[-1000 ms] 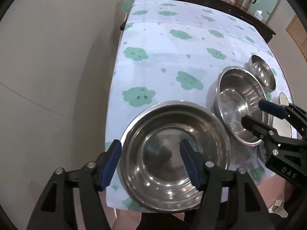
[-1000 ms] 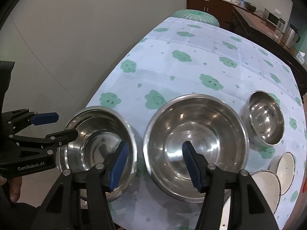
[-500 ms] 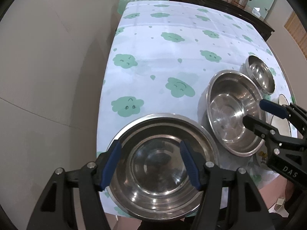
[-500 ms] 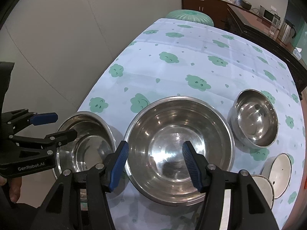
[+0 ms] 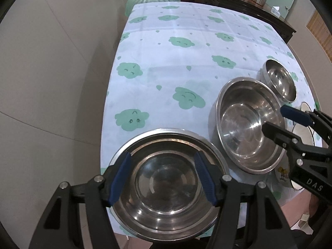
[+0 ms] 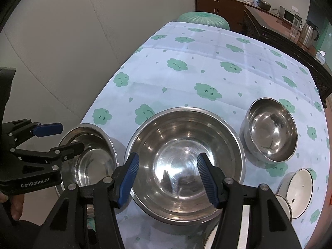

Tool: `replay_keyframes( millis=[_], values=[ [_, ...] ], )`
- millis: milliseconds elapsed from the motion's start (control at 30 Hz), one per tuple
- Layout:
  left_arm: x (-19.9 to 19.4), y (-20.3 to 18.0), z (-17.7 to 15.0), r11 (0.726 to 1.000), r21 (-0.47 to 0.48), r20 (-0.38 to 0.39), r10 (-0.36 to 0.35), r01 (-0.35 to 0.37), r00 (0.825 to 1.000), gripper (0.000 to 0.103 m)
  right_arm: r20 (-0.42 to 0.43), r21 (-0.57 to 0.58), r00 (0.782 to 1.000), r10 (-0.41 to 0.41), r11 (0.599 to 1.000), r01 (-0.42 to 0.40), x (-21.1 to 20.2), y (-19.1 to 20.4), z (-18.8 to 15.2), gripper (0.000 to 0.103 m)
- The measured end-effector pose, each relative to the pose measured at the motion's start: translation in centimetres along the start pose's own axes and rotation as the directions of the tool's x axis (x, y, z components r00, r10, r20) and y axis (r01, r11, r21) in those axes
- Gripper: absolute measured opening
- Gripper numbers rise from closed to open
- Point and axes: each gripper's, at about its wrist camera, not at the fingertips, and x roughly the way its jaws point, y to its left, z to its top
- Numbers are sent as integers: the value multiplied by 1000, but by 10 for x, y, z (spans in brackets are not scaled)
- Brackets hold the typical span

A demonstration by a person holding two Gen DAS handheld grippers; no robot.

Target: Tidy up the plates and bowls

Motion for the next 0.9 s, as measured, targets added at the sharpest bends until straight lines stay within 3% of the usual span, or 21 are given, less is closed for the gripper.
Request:
replay_keyframes(
  millis=[900],
  values=[
    [12,-26,20,998,56,-13,-21,21,1000,64,-10,57,1000,-29,998,30,1,-29,-2,61]
  ],
)
